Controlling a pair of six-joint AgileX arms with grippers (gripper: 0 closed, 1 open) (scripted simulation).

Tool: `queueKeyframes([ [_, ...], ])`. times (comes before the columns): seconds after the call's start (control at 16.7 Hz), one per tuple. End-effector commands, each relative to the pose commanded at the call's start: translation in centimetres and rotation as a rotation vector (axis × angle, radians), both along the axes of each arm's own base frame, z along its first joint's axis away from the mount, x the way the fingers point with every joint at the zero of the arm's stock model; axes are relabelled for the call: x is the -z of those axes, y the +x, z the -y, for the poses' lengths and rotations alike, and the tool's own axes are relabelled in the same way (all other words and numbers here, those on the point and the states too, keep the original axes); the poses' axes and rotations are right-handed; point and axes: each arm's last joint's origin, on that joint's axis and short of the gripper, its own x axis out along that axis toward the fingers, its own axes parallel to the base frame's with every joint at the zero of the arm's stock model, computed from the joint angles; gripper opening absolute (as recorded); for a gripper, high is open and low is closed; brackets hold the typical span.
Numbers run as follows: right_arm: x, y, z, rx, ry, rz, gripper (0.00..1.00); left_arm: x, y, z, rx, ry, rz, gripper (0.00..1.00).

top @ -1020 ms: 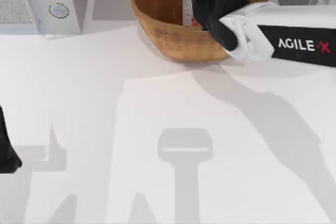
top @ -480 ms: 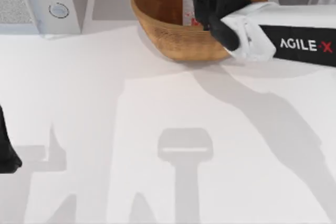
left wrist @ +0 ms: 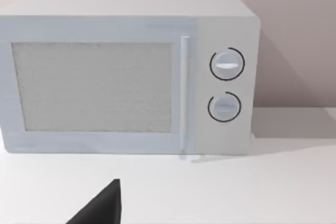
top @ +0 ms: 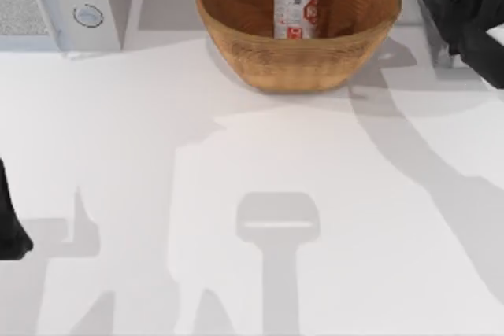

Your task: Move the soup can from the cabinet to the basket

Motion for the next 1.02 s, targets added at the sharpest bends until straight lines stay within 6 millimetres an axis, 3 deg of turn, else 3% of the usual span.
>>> queueKeyframes([
  [0.18, -1.7, -6.3, 5.9, -0.018, 0.011, -0.001, 1.0, 0.0, 0.0, 0.0, 0.0, 0.0, 0.0, 1.0],
  [0.3, -1.7, -11.2, 9.2, -0.021, 0.02, 0.013, 1.0, 0.0, 0.0, 0.0, 0.0, 0.0, 0.0, 1.0],
  [0.48, 0.4, -17.9, 12.7, -0.012, 0.029, 0.042, 1.0, 0.0, 0.0, 0.0, 0.0, 0.0, 0.0, 1.0],
  [0.6, 2.8, -21.3, 14.1, 0.002, 0.029, 0.058, 1.0, 0.0, 0.0, 0.0, 0.0, 0.0, 0.0, 1.0],
  [0.78, 6.8, -24.2, 15.3, 0.029, 0.023, 0.069, 1.0, 0.0, 0.0, 0.0, 0.0, 0.0, 0.0, 1.0],
  [1.02, 10.5, -25.5, 16.0, 0.068, 0.013, 0.072, 1.0, 0.0, 0.0, 0.0, 0.0, 0.0, 0.0, 1.0],
])
